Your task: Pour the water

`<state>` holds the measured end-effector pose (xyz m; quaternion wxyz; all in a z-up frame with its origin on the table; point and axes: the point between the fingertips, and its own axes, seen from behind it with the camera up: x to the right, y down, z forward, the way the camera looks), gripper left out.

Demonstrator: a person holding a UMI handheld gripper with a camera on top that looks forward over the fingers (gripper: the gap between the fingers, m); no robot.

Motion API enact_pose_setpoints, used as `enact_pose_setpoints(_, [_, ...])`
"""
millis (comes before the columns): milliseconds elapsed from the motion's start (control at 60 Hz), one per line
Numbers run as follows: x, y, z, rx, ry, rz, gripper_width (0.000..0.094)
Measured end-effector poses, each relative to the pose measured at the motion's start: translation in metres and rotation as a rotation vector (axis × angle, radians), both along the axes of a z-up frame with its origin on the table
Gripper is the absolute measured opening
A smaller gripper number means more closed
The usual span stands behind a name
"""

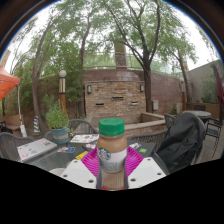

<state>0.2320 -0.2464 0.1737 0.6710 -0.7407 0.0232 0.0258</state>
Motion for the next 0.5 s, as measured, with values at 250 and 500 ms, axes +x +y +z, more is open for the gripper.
enact_pose_setpoints(250, [0.016,-0.055,-0.087,-0.088,-0.047,0.013,0.0308])
enact_pose_setpoints(500, [0.032,-0.115,-0.085,-0.073,-0.025,-0.005,0.0355])
